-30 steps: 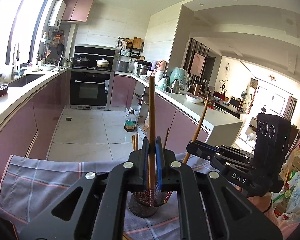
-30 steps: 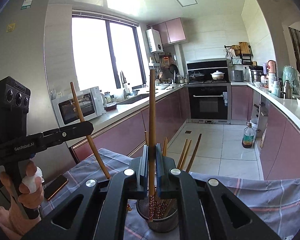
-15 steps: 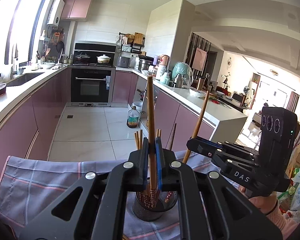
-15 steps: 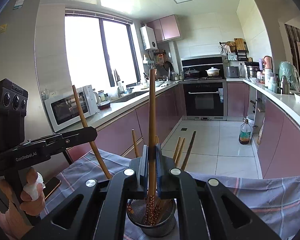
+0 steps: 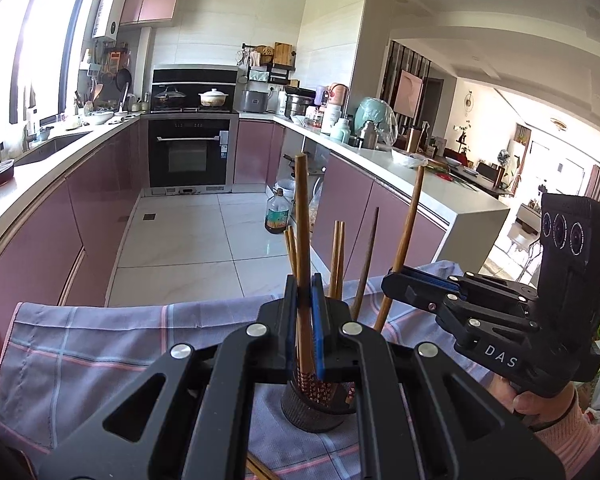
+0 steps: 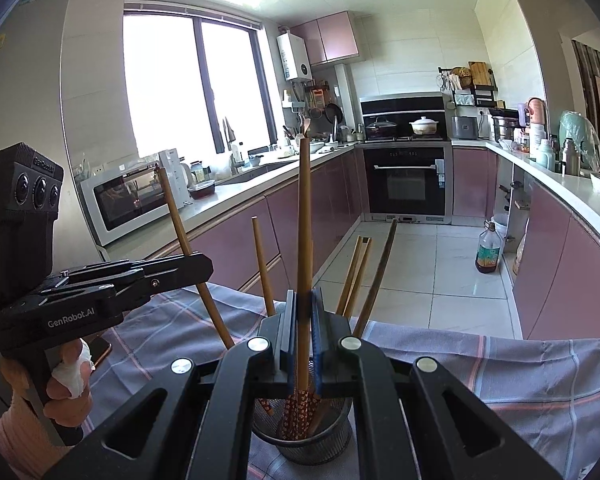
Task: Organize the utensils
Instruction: 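Lower the chopstick into the mesh cup and open the right tool while the left tool releases its own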
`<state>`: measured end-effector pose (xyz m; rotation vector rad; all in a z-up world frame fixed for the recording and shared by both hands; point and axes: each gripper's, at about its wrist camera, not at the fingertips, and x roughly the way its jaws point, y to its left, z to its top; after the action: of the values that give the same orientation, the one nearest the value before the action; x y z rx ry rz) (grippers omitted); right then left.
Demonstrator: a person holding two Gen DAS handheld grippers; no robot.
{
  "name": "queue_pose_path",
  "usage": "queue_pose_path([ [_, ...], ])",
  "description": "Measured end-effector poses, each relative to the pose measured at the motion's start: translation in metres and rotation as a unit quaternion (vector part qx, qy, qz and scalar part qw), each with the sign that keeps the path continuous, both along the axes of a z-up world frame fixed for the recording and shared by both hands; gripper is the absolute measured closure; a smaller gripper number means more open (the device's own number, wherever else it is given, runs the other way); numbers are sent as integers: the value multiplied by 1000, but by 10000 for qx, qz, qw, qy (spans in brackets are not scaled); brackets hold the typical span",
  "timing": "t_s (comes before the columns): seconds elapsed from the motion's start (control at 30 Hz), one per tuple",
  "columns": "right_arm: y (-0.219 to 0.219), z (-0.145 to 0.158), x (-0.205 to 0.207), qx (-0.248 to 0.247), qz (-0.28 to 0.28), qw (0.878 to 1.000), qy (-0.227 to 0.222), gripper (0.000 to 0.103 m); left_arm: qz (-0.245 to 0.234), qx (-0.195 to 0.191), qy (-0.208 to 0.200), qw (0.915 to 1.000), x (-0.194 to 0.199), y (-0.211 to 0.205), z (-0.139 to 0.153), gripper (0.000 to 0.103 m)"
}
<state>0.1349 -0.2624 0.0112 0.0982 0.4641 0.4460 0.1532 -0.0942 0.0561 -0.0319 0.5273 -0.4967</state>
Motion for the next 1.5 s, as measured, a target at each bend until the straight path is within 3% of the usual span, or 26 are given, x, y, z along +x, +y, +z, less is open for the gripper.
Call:
queue_pose_path([
  [0.73, 1, -30, 14, -106, -36, 9979, 641, 97, -179, 576, 485, 9970, 30, -18, -32, 96],
  [1.1, -2, -32, 18, -74, -88, 9975, 700, 95, -127, 558, 610, 9965, 43, -21, -43, 95],
  [1.5, -6, -27, 15, -21, -161, 9982, 573, 91, 20, 448, 551, 9975, 42, -11, -49, 74],
])
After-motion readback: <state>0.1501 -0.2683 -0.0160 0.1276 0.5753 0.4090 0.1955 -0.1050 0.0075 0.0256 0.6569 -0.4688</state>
